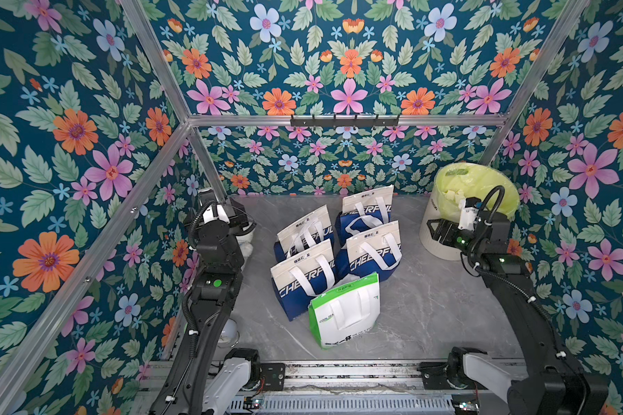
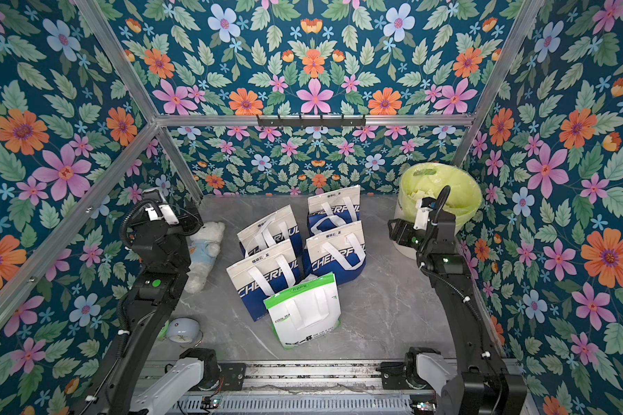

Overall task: Shred takeout receipts and throw away
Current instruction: Move the trash bin to the center of the board, then reset both arms

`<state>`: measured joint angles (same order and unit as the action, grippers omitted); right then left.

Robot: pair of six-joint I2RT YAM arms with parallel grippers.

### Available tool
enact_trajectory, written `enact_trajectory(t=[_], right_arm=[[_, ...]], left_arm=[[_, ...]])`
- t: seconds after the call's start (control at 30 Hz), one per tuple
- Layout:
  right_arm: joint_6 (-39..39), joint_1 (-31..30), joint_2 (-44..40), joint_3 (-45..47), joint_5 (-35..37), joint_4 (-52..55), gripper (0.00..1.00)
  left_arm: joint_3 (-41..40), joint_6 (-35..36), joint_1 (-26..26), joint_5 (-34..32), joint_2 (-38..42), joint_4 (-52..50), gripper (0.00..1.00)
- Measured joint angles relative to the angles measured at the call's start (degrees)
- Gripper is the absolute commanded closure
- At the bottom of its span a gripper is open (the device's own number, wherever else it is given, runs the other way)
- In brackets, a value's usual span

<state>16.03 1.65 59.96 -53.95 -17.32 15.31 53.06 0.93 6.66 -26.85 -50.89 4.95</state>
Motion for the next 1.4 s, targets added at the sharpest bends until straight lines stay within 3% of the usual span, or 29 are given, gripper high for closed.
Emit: enact_trajectory(t=[0.2, 0.23, 0.3, 0.47, 0.67, 0.9, 1.17, 1.27, 1.4], right_arm=[[-6.9, -5.3, -8.5, 17.2, 9.0, -9.2, 0.17], [-7.8, -5.5, -9.7, 20.3, 11.0, -11.4, 0.04], [-8.9, -5.4, -10.1, 24.6, 14.8, -15.5, 0.01], [-9.7, -5.7, -1.6, 28.6, 21.5, -26.9, 0.01], [-9.7, -5.7, 11.1, 29.8, 23.9, -37.2, 0.01], [-11.4, -5.3, 16.4, 29.1, 25.1, -42.8, 0.01], [-15.1, -5.2, 16.2, 34.7, 23.4, -52.5, 0.01], [-15.0, -3.5, 21.6, 39.0, 22.7, -62.1, 0.01], [-13.3, -1.0, 22.9, 38.1, 23.3, -64.2, 0.01]], left_arm=[[-14.8, -10.8, -3.7, 5.9, 4.5, 1.9, 0.02], [-17.0, -11.4, -3.8, 6.7, 4.9, 2.4, 0.02], [-21.2, -11.7, -3.9, 9.1, 5.5, 4.8, 0.01], [-30.3, -12.5, -4.0, 10.5, 3.9, 11.7, 0.01], [-41.9, -10.5, -3.9, 9.3, 2.3, 20.5, 0.01], [-44.0, -8.3, -3.9, 9.8, -3.2, 32.0, 0.01], [-43.2, -6.7, -3.9, 9.8, -19.8, 43.3, 0.03], [-43.6, -6.5, -3.9, 10.4, -21.2, 48.2, 0.02], [-44.4, -5.2, -3.9, 10.4, -23.3, 53.1, 0.03]])
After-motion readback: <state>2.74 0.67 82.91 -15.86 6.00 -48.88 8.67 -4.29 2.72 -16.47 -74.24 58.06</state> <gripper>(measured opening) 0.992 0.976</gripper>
